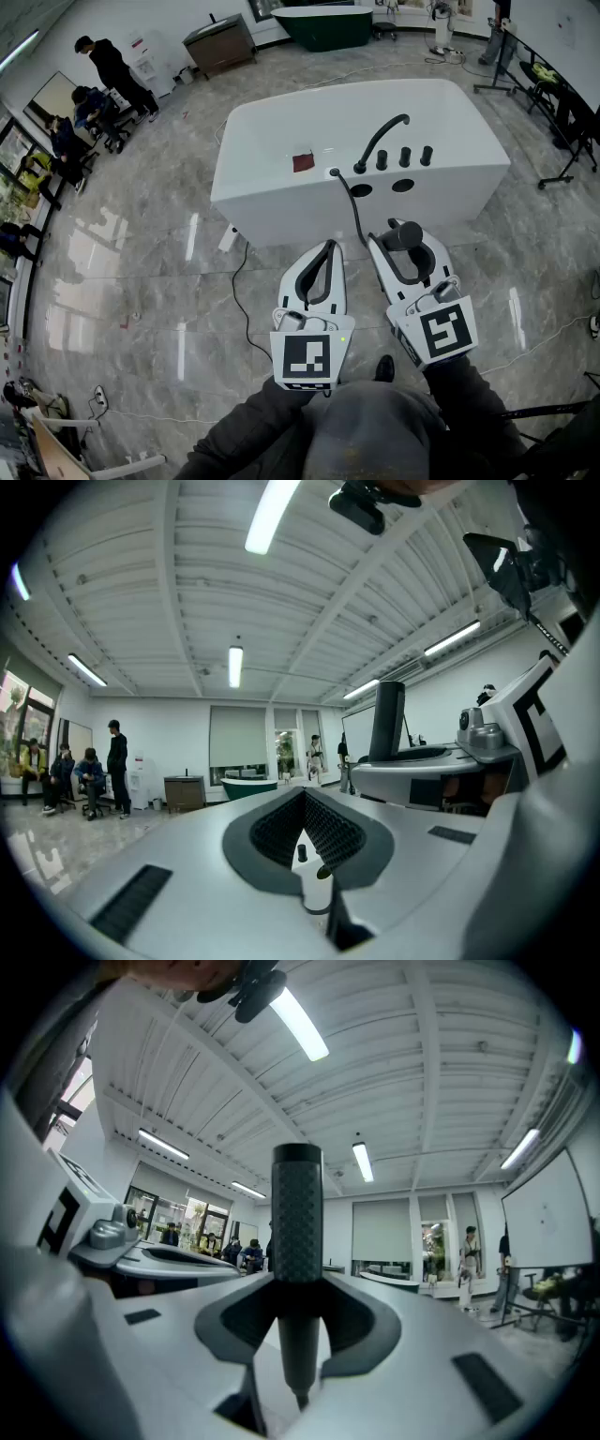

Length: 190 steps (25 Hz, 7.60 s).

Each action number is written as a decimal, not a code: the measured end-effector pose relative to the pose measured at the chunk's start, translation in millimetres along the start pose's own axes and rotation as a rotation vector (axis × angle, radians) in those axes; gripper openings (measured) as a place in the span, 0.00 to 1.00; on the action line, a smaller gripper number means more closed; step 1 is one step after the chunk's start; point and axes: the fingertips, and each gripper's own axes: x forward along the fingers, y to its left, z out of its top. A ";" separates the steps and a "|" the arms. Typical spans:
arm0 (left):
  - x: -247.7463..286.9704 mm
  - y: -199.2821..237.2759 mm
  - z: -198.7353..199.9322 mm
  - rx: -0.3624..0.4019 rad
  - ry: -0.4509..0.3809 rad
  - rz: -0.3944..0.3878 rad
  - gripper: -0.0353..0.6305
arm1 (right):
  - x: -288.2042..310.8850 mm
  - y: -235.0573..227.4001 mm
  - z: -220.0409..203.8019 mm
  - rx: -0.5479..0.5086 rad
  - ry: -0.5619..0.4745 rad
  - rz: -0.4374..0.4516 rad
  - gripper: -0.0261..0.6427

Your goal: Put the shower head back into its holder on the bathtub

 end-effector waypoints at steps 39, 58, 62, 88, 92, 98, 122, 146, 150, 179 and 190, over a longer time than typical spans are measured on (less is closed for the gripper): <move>77.2 38.4 -57.7 -0.040 0.060 0.058 0.06 | 59.3 -41.3 -27.0 0.048 0.010 0.081 0.25; 129.2 131.7 -77.0 -0.108 0.057 -0.019 0.06 | 164.6 -29.2 -30.3 0.011 0.069 0.002 0.25; 139.0 140.5 -80.7 -0.110 0.059 -0.031 0.06 | 176.6 -32.2 -25.6 0.004 0.059 -0.012 0.25; 297.7 137.6 -104.5 -0.068 0.161 -0.010 0.06 | 256.8 -155.2 -50.0 0.097 0.051 0.062 0.25; 314.1 138.3 -104.8 -0.052 0.158 0.002 0.06 | 264.8 -171.1 -55.1 0.103 0.052 0.068 0.25; 333.3 164.9 -116.7 -0.069 0.169 0.024 0.06 | 293.6 -172.1 -71.7 0.105 0.079 0.088 0.25; 398.6 243.1 -94.6 -0.117 0.054 0.030 0.06 | 406.3 -161.7 49.1 0.040 -0.101 0.191 0.25; 412.5 283.3 -88.3 -0.170 -0.007 0.066 0.06 | 457.8 -140.9 162.1 -0.105 -0.251 0.302 0.25; 410.5 285.0 -88.7 -0.174 0.004 0.059 0.06 | 463.5 -144.1 134.4 -0.049 -0.192 0.289 0.25; 435.6 281.6 -141.0 -0.194 0.135 -0.074 0.06 | 490.6 -177.8 -0.5 0.084 0.047 0.129 0.25; 449.7 291.7 -152.2 -0.204 0.154 -0.160 0.06 | 492.7 -175.4 -70.8 0.116 0.174 0.040 0.25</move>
